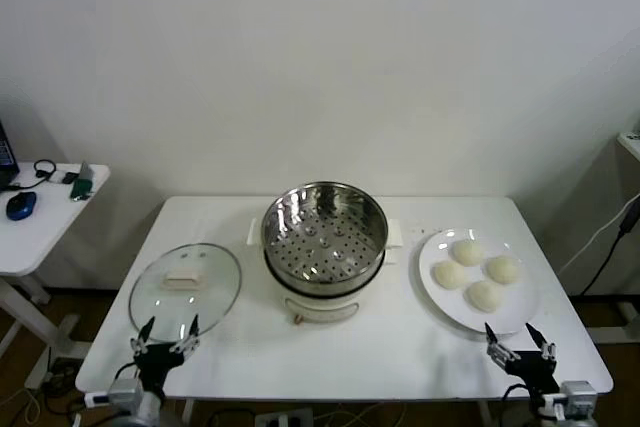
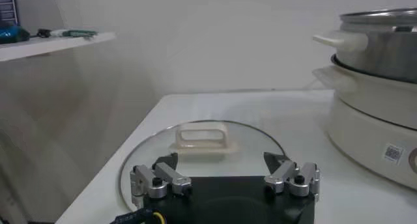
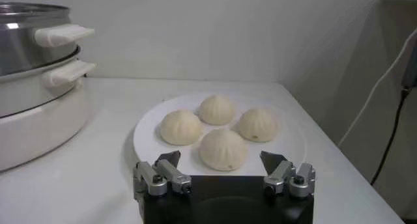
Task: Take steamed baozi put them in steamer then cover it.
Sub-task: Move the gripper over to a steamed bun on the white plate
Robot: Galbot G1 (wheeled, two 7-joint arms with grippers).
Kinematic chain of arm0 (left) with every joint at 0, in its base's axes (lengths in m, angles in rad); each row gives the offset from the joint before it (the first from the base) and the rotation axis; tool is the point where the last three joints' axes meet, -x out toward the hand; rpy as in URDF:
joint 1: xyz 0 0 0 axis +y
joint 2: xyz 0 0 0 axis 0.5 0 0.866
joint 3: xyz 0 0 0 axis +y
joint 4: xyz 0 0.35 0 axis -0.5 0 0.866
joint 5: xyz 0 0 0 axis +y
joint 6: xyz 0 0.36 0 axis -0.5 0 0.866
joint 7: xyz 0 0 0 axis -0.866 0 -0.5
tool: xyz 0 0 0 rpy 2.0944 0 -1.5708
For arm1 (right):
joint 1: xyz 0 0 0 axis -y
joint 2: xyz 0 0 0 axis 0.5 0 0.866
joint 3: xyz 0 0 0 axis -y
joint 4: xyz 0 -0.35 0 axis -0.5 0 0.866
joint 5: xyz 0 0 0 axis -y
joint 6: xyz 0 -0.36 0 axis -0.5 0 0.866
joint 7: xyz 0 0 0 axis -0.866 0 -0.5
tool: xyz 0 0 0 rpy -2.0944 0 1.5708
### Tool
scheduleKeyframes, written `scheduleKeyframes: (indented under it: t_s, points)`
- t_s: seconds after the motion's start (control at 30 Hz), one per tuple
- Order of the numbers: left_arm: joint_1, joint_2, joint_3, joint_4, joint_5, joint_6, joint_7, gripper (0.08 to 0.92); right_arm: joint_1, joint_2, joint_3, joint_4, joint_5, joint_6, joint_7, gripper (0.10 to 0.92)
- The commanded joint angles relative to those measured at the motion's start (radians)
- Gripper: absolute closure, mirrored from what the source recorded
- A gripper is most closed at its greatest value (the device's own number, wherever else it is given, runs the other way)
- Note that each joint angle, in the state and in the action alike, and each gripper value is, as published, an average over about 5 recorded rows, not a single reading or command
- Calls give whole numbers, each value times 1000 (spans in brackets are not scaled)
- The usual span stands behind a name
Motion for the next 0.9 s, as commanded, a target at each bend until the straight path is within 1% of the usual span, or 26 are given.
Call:
scheduleKeyframes:
  t_s: [0.03,0.1,0.23,0.33,0.43,0.63,0.8,0.9]
  points:
    - [-3,2,1,3,-2,4,1,177,80,-38,6,6,-12,-57,-8,203]
    - [-6,3,2,4,-2,4,1,177,121,-76,4,5,-10,-96,-3,203]
    - [-10,3,7,5,-1,3,2,177,282,-209,-37,-42,-8,-171,-31,202]
    - [-9,0,11,-1,3,3,3,177,414,-334,-110,-119,-19,-214,-98,203]
    - [-5,-1,13,-8,12,0,3,177,541,-463,-219,-219,-62,-233,-198,203]
    - [8,-5,17,-19,22,-9,3,177,808,-637,-484,-400,-151,-210,-373,203]
    - [15,-12,20,-24,24,-14,3,177,1092,-749,-796,-544,-245,-115,-620,203]
    - [17,-15,20,-28,25,-15,3,177,1348,-774,-1061,-631,-298,-35,-777,202]
